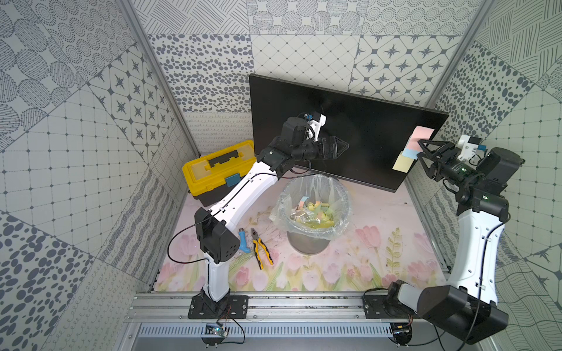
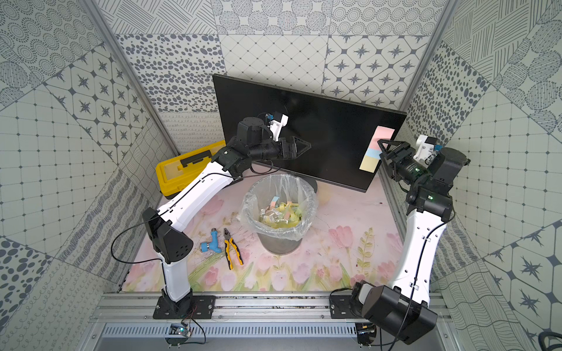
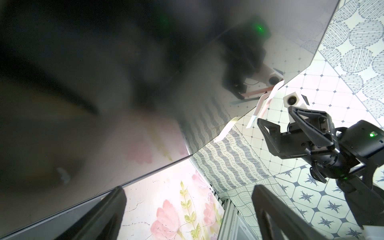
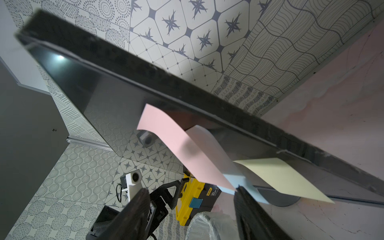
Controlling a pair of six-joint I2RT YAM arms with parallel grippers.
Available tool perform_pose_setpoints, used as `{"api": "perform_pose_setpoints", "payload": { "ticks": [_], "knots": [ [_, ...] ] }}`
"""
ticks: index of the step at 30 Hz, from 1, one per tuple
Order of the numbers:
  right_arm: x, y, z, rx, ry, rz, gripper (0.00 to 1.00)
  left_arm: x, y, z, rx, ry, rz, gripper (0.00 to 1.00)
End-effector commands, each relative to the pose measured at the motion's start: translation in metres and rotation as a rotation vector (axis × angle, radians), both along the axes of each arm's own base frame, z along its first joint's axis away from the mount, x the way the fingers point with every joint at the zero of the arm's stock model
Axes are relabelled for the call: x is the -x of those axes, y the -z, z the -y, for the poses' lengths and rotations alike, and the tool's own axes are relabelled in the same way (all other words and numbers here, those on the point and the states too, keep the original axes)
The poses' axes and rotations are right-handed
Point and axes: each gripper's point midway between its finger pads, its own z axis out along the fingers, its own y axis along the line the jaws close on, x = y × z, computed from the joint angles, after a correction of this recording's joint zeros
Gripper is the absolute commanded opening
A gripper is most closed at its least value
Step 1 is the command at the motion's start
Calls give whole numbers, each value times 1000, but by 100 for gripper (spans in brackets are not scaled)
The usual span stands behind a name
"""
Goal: Remove the sticky note from the monitor
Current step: Tear off the sticky note from the monitor.
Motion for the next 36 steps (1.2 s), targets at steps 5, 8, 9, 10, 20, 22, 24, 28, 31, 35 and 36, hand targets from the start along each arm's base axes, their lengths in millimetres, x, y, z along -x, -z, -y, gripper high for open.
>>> {"api": "perform_pose_setpoints", "payload": {
  "ticks": [5, 8, 9, 10, 20, 22, 24, 28, 31, 35, 36],
  "knots": [
    [-9, -10, 3, 20, -3, 53, 69, 1, 0, -2, -15, 12, 15, 99],
    [-11, -11, 4, 22, -5, 64, 69, 0, -1, -2, -13, 11, 17, 99],
    [-12, -13, 4, 23, -7, 69, 69, 0, 0, -2, -14, 10, 16, 99],
    [-12, -14, 4, 25, -8, 73, 69, 0, -1, -2, -14, 10, 17, 99],
    [-9, -34, -2, 48, -24, 135, 42, -1, -2, -3, -16, 5, 26, 99],
    [-8, -33, -2, 48, -19, 132, 32, 0, -1, -3, -18, 4, 24, 99],
    [-9, -30, -1, 50, -14, 122, 24, -1, -1, -3, -20, 4, 23, 99],
    [-9, -26, 0, 49, -4, 108, 1, 0, -1, -5, -25, 3, 22, 99],
    [-5, -29, -3, 60, -5, 117, 0, 2, -1, -7, -36, -1, 26, 99],
    [4, -36, -9, 89, -14, 146, 0, 6, -3, -16, -52, -21, 54, 99],
    [6, -39, -11, 97, -19, 155, 0, 6, -2, -19, -59, -30, 56, 99]
  ]
}}
